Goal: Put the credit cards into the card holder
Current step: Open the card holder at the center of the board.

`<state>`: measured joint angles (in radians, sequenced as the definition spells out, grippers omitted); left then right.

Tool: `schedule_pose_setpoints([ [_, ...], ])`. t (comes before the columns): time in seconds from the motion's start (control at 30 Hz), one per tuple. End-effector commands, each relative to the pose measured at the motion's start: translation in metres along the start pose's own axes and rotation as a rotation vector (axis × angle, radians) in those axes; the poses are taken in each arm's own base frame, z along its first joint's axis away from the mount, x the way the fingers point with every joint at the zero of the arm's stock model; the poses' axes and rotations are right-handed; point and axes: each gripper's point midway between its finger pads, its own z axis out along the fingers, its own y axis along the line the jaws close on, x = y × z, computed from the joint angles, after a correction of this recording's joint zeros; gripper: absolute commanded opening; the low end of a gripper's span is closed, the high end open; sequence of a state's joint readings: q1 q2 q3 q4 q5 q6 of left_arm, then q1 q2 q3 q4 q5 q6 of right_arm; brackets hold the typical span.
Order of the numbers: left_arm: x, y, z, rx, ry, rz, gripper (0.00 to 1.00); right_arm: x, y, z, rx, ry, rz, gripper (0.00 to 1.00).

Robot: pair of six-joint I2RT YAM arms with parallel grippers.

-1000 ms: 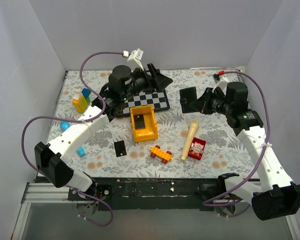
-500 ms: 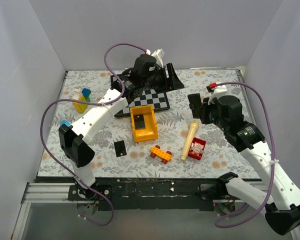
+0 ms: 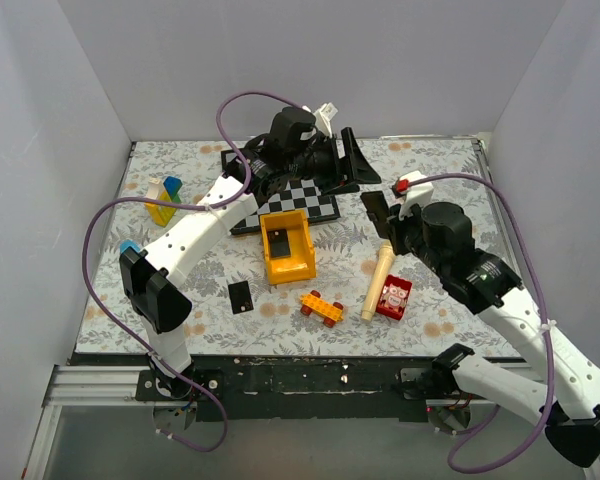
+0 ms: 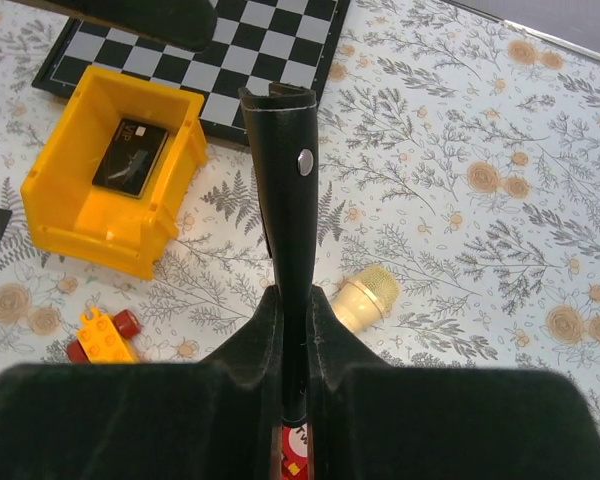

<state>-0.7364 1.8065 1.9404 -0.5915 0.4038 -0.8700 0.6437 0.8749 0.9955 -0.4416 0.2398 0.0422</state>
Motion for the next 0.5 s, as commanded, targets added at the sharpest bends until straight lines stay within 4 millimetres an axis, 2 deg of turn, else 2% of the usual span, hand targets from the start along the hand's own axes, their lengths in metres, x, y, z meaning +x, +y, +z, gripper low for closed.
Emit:
schedule_pose_setpoints([
  [0.0,0.008,-0.038,-0.016,0.131,0.063,-0.054,0.66,-0.021,-0.003,-0.003,0.052,-0.106,-0.070,0.01],
  [0.33,0.019,-0.041,-0.024,0.149,0.103,-0.139,0.68,-0.036,-0.012,-0.015,0.231,-0.192,-0.180,0.01],
  [0.47,0.021,-0.032,-0.023,0.141,0.138,-0.212,0.69,-0.047,-0.011,-0.021,0.298,-0.234,-0.231,0.01],
])
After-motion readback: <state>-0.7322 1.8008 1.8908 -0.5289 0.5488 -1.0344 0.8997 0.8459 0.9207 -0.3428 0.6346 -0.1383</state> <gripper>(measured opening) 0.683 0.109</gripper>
